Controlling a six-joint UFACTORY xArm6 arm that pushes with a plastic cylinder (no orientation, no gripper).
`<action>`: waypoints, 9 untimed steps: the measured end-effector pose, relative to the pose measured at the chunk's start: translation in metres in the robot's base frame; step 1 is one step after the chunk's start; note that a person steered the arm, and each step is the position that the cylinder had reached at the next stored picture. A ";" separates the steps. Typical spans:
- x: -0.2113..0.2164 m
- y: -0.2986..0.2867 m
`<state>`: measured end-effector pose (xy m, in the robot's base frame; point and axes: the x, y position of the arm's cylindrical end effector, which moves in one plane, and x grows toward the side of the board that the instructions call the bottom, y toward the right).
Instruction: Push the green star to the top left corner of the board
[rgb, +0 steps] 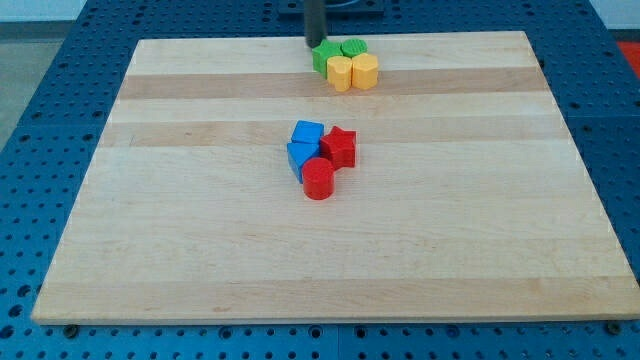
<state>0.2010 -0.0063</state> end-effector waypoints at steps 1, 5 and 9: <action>0.000 0.013; 0.046 0.013; 0.097 -0.017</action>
<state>0.2980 -0.0234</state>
